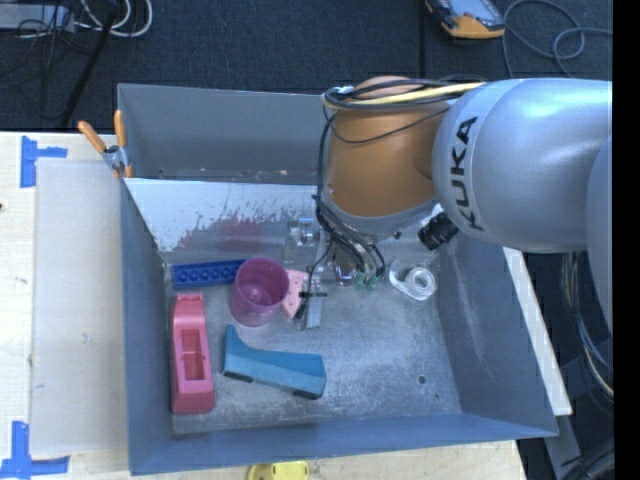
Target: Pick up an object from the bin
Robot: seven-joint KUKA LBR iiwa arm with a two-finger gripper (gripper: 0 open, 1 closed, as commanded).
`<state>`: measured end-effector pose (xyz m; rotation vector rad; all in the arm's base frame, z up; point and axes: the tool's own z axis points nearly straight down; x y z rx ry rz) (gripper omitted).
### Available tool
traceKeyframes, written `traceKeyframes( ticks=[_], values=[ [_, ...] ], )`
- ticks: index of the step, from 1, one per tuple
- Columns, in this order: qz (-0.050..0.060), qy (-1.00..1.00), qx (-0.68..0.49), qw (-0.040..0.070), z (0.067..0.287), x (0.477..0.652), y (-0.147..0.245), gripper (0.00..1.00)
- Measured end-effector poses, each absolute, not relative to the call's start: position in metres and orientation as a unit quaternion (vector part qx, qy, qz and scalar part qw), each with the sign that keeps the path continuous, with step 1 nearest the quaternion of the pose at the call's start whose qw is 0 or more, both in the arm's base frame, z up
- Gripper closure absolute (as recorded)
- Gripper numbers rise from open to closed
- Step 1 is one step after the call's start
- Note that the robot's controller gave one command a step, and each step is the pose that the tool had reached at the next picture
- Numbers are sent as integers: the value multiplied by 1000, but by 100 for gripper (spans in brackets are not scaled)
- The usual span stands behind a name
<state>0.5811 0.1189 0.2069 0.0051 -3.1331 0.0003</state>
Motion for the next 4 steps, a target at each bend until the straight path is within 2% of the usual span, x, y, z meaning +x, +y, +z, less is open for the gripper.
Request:
traceKeyframes(
  ticks=[1,2,3,4],
  values=[
    [0,-1000,0,0,212,582,118,0],
    [0,-1000,-30,-1,195,601,136,0],
    [0,-1000,-27,0,160,591,134,0],
    [-1,-998,-61,2,141,617,169,100]
  ],
)
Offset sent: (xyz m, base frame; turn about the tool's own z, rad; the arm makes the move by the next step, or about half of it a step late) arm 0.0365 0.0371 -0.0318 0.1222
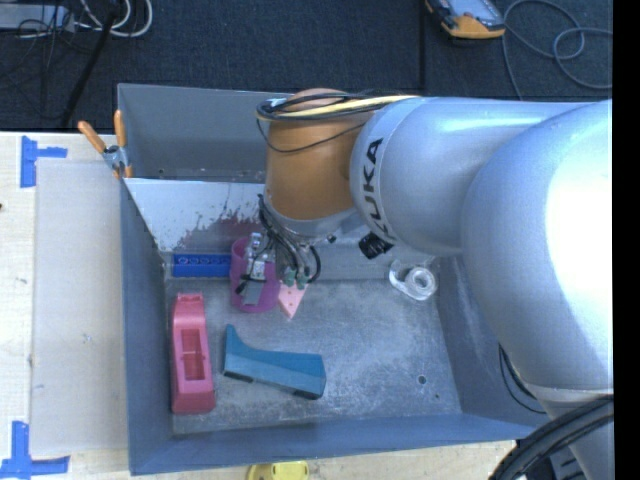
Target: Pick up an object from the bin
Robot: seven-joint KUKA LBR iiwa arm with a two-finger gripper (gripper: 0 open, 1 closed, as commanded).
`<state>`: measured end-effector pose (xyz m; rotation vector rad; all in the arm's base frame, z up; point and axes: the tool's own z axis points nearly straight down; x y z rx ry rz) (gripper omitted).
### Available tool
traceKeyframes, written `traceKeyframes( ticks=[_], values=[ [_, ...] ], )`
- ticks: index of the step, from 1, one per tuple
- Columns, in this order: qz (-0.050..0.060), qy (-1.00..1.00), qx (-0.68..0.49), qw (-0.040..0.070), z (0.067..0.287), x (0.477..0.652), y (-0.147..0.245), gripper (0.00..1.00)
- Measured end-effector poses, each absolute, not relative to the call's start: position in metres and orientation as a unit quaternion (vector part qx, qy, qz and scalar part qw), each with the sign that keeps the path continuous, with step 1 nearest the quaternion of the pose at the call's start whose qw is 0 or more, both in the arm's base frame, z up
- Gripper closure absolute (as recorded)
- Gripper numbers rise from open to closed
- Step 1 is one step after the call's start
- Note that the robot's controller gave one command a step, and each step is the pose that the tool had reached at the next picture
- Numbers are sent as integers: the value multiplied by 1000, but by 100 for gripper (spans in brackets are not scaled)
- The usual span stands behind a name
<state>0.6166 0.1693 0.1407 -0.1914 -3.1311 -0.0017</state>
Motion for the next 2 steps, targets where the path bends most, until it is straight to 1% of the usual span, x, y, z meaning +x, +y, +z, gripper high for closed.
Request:
traceKeyframes(
  ticks=[1,2],
  values=[
    [-1,-998,-62,2,141,617,169,100],
    [1,-998,-59,3,190,617,160,100]
  ],
)
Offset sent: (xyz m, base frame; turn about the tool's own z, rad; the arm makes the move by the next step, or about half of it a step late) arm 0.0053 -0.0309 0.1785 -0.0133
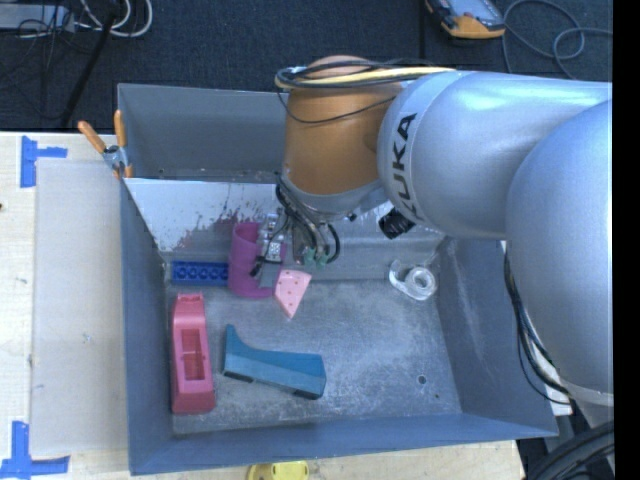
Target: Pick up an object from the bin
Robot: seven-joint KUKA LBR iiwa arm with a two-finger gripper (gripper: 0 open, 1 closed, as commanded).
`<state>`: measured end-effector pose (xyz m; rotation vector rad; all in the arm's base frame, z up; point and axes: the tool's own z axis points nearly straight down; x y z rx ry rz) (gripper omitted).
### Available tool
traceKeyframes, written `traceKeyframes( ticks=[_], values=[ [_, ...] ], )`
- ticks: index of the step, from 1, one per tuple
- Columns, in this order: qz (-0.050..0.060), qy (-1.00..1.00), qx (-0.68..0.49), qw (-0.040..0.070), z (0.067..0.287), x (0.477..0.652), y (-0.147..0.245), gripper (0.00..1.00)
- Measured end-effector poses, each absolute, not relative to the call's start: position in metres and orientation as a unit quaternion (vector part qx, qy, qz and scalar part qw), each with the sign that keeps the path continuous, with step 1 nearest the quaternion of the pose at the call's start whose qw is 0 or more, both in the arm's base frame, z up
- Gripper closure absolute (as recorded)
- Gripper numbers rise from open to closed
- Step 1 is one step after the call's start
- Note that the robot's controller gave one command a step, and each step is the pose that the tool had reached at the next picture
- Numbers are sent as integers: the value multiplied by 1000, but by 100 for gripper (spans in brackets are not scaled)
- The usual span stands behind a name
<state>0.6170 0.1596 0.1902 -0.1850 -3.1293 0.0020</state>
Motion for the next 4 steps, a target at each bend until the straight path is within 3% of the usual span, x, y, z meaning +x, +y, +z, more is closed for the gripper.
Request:
traceKeyframes(
  ticks=[1,2,3,4],
  values=[
    [-1,-999,-48,-4,164,614,146,100],
    [1,-999,-50,5,188,603,130,100],
    [-1,-1000,-20,-4,170,594,102,100],
    [1,-1000,-20,5,189,592,113,100]
  ],
)
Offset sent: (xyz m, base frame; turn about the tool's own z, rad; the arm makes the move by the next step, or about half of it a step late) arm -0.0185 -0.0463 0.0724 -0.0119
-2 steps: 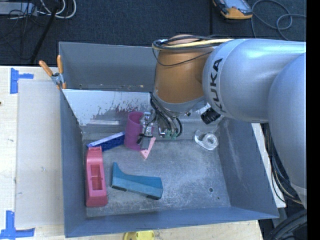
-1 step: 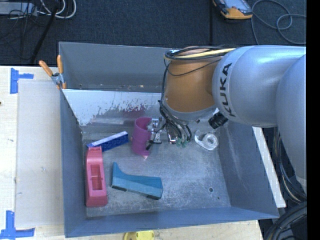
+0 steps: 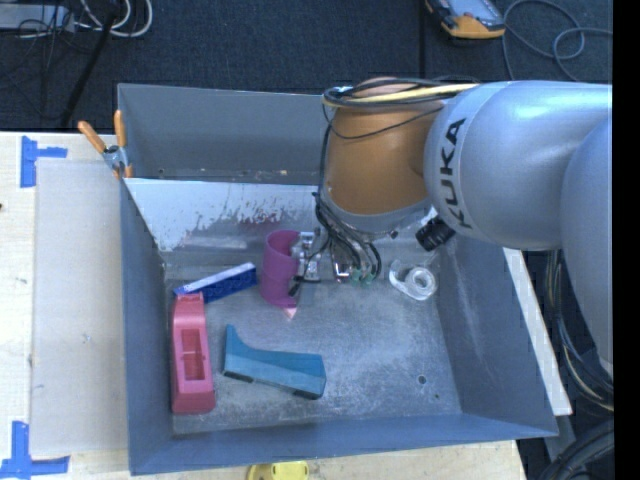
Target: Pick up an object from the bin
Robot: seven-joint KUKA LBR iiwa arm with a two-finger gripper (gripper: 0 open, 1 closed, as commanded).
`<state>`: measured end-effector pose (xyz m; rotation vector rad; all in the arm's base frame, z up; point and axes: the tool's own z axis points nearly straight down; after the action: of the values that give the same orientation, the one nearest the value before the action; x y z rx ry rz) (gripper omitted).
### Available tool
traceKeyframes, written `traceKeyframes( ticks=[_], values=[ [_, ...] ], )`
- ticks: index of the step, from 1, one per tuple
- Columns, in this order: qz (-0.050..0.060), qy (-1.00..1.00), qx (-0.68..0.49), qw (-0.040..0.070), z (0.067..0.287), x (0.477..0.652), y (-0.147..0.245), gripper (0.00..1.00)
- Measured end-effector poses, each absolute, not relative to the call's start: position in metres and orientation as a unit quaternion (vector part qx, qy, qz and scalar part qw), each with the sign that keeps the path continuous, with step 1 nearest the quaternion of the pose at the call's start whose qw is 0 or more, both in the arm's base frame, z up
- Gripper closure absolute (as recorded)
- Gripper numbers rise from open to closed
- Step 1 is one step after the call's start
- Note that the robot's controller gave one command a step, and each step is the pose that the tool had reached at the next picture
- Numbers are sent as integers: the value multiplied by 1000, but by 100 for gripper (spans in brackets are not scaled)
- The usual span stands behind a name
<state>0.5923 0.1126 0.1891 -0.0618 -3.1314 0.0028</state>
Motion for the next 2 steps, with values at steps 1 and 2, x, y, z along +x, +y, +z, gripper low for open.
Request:
traceKeyframes(
  ticks=[1,2],
  values=[
    [-1,-1000,-27,-5,167,611,125,100],
    [0,-999,38,2,138,580,137,100]
  ],
)
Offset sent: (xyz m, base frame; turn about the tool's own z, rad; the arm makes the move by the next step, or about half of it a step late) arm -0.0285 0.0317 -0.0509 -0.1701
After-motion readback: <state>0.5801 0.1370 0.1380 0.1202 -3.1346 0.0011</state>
